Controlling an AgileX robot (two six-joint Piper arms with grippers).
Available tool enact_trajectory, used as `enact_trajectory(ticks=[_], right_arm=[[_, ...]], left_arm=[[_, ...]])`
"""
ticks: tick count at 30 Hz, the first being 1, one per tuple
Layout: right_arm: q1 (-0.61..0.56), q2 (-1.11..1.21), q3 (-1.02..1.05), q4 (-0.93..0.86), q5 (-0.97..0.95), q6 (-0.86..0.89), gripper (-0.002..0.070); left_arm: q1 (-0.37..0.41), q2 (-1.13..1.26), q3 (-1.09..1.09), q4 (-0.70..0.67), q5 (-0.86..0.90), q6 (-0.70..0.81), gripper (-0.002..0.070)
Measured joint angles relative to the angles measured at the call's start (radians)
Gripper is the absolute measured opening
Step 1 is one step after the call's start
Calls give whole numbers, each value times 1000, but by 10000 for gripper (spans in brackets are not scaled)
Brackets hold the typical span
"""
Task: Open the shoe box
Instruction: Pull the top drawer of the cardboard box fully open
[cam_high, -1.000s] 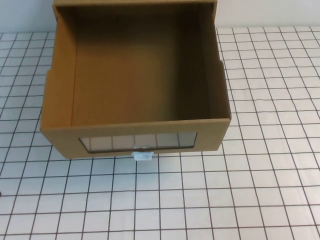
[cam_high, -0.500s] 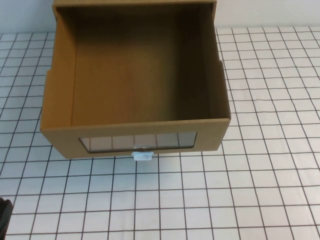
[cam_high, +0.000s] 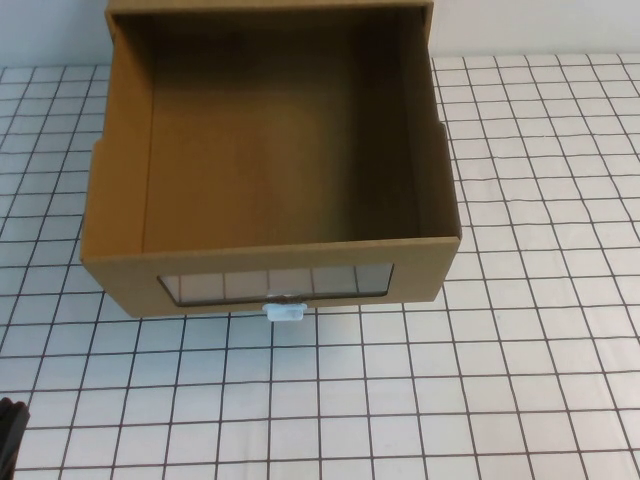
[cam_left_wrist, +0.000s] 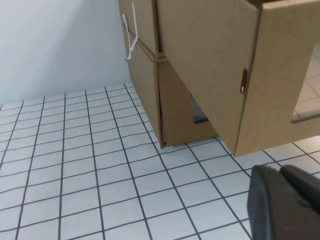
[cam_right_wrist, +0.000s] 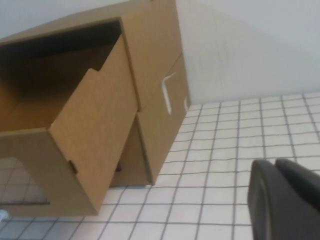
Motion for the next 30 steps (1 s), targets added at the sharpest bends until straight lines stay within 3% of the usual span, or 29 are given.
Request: enact_trajectory(ticks=[11, 21, 30], right_arm=[[-281, -130, 135, -68, -9, -2, -13], [-290, -132, 155, -134, 239, -34, -14], [-290, -132, 156, -143, 267, -125, -13]], left_arm=[[0, 0, 0, 0, 2, 0, -2], [0, 0, 0, 0, 2, 0, -2], [0, 0, 0, 0, 2, 0, -2]])
